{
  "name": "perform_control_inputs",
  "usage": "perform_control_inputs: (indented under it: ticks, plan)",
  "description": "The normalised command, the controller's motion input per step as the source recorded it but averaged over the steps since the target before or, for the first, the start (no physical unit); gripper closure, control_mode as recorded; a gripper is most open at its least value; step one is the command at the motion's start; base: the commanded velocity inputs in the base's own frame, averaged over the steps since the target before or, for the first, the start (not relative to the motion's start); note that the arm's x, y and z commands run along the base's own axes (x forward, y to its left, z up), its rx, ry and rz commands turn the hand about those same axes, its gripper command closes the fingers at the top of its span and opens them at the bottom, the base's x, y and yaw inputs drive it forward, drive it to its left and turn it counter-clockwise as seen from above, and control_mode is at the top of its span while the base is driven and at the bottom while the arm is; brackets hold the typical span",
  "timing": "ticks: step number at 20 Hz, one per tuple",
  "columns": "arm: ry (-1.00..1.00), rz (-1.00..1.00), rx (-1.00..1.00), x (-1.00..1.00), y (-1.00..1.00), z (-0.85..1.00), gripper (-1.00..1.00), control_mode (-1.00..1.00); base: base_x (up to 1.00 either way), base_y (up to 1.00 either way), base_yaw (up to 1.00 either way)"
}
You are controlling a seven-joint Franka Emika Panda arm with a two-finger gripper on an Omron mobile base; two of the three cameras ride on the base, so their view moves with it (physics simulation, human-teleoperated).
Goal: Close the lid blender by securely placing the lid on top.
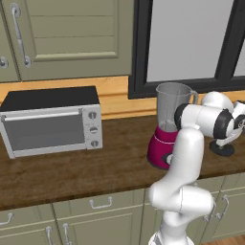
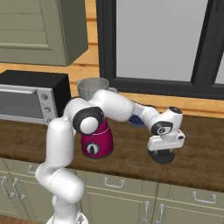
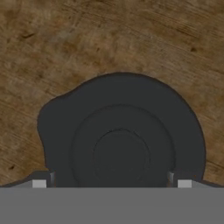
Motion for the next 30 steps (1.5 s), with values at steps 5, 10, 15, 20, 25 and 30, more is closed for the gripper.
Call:
perform_control_inputs:
  ticks: [5,10,15,20,25,30]
  plan:
    - [0.0,0.0,0.0,0.2,0.0,-0.13,-1.0,-1.0,0.0,0.0,0.0]
    - [0.0,0.0,0.0,0.18,0.0,-0.13,-1.0,-1.0,0.0,0.0,0.0]
    - [0.0,0.0,0.0,0.01,-0.04,-0.19,1.0,-1.0,0.0,0.0,0.0]
    - [0.0,0.0,0.0,0.01,0.0,-0.07,1.0,-1.0,0.0,0.0,0.0]
    - [0.0,0.0,0.0,0.0,0.0,0.0,1.0,-1.0,0.0,0.0,0.0]
    - [0.0,0.0,0.0,0.0,0.0,0.07,1.0,-1.0,0.0,0.0,0.0]
